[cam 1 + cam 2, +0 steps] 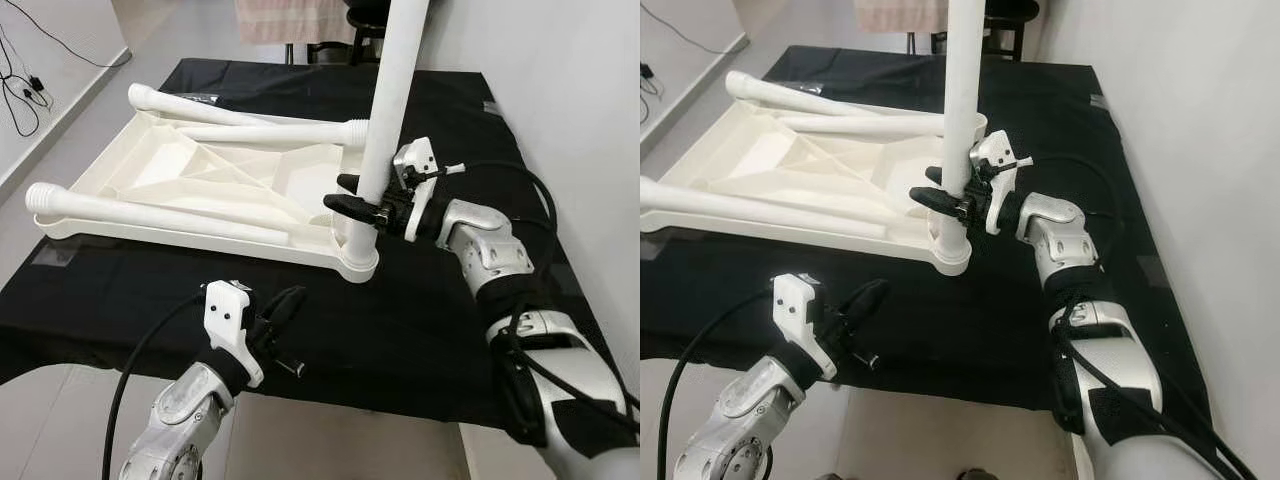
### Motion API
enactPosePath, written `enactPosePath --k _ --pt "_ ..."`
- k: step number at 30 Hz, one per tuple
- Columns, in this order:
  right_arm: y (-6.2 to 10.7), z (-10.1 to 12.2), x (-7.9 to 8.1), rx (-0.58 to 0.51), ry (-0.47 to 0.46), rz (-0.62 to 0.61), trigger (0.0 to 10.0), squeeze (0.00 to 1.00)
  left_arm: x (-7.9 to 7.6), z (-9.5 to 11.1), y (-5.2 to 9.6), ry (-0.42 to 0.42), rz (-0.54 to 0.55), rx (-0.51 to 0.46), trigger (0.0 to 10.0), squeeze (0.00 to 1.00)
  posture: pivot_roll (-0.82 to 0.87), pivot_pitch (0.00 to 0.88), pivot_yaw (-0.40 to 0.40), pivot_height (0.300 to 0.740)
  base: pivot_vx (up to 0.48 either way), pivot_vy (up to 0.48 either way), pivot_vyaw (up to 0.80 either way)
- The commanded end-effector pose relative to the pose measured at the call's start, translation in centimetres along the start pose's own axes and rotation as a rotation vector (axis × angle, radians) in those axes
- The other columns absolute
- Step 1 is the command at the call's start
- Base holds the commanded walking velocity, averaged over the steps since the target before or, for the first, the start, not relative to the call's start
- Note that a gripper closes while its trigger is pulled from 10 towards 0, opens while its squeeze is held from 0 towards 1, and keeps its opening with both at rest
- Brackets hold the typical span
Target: Building children table
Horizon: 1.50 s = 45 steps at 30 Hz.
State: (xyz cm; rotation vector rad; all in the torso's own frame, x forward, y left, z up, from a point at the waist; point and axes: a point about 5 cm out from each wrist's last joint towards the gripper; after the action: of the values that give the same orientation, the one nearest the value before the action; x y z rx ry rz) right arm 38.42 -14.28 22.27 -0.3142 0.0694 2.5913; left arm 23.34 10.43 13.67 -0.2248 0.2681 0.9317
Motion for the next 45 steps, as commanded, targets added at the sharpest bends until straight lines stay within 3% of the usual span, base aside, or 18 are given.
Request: enactPosePath --k 1,9,11,12,13,14,22,23,25,26,27,28,31,32,33,34,42,45 --pt "-0.3 -0.4 0.3 0.001 -0.032 0.028 0.0 0.0 0.1 -0.5 0.1 0.012 0.007 0.015 10.0 0.0 0.06 0.116 -0.045 0.74 0.0 0.0 0.0" --pt "3.0 -2.7 -0.7 0.156 0.036 -0.311 0.0 0.0 0.0 -0.5 0.4 0.017 0.006 0.014 10.0 0.0 0.05 0.12 -0.054 0.74 0.0 0.0 0.0" --pt "3.9 -4.8 -0.1 0.268 -0.033 -0.818 0.0 0.0 0.1 -0.5 0.5 0.015 0.008 0.014 10.0 0.0 0.04 0.121 -0.05 0.74 0.0 0.0 0.0" --pt "3.9 -4.8 -0.1 0.268 -0.033 -0.818 0.0 0.0 0.1 -0.5 0.5 0.015 0.008 0.014 10.0 0.0 0.04 0.121 -0.05 0.74 0.0 0.0 0.0" --pt "2.7 -6.9 5.0 0.28 -0.151 -0.847 0.0 0.0 0.2 -0.4 0.4 0.014 0.007 0.015 10.0 0.0 0.05 0.127 -0.039 0.74 0.0 0.0 0.0" --pt "2.1 -7.1 6.5 0.267 -0.137 -0.806 0.0 0.0 0.3 -0.4 0.4 0.011 0.006 0.018 10.0 0.0 0.05 0.122 -0.034 0.74 0.0 0.0 0.0" --pt "-0.1 -7.1 6.6 0.274 -0.06 -0.72 0.0 0.0 0.4 -0.5 0.3 0.014 0.003 0.019 10.0 0.0 0.04 0.107 -0.041 0.74 0.0 0.0 0.0" --pt "-0.5 -6.7 5.8 0.279 -0.053 -0.738 10.0 0.0 0.5 -0.4 0.2 0.004 0.012 0.015 10.0 0.0 0.04 0.107 -0.04 0.74 0.0 0.0 0.0" --pt "-0.7 -6.5 5.6 0.276 -0.053 -0.742 10.0 0.0 0.5 -0.4 0.2 0.0 0.015 0.014 10.0 0.0 0.04 0.107 -0.04 0.74 0.0 0.0 0.0" --pt "-0.9 -6.0 5.6 0.265 -0.059 -0.726 10.0 0.69 0.5 -0.4 0.2 -0.001 0.017 0.013 10.0 0.0 0.05 0.104 -0.04 0.74 0.0 0.0 0.0" --pt "-0.9 -6.0 5.6 0.265 -0.059 -0.726 10.0 0.69 0.5 -0.4 0.2 -0.001 0.017 0.013 10.0 0.0 0.05 0.104 -0.04 0.74 0.0 0.0 0.0" --pt "-1.0 -5.4 5.2 0.25 -0.059 -0.723 10.0 1.0 0.6 -0.4 0.2 0.001 0.016 0.013 10.0 0.0 0.05 0.104 -0.039 0.74 0.0 0.0 0.0" --pt "-1.2 -4.1 4.5 0.203 -0.066 -0.689 10.0 1.0 0.6 -0.4 0.1 0.004 0.014 0.014 10.0 0.0 0.05 0.102 -0.037 0.74 0.0 0.0 0.0" --pt "-1.4 -3.3 4.0 0.159 -0.065 -0.64 10.0 0.56 0.6 -0.4 0.1 0.005 0.012 0.014 10.0 0.0 0.04 0.102 -0.037 0.74 0.0 0.0 0.0" --pt "-1.4 -3.3 4.0 0.159 -0.065 -0.64 10.0 0.56 0.6 -0.4 0.1 0.005 0.012 0.014 10.0 0.0 0.04 0.102 -0.037 0.74 0.0 0.0 0.0" --pt "-1.6 -2.2 3.6 0.098 -0.06 -0.532 10.0 0.0 0.5 -0.4 0.0 0.007 0.011 0.014 10.0 0.0 0.04 0.1 -0.037 0.74 0.0 0.0 0.0" --pt "-1.5 0.5 3.1 -0.005 0.058 -0.022 10.0 0.0 0.4 -0.5 -0.1 0.011 0.009 0.011 10.0 0.0 0.05 0.098 -0.044 0.74 0.0 0.0 0.0" --pt "-1.4 0.6 3.0 0.004 0.075 0.053 10.0 0.0 0.4 -0.5 -0.1 0.011 0.009 0.011 10.0 0.0 0.05 0.098 -0.044 0.74 0.0 0.0 0.0"
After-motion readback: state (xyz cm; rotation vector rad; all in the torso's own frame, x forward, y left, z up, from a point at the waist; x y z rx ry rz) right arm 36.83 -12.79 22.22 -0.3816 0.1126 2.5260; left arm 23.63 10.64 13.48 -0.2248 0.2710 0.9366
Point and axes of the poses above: a point about 5 cm out from each wrist's last joint towards the gripper, its own y axis pointing back from the gripper into the wrist, its own z axis along the axis of the wrist's last joint, x = y × z, and after that the axes turned 8 degrees about y, right-handed
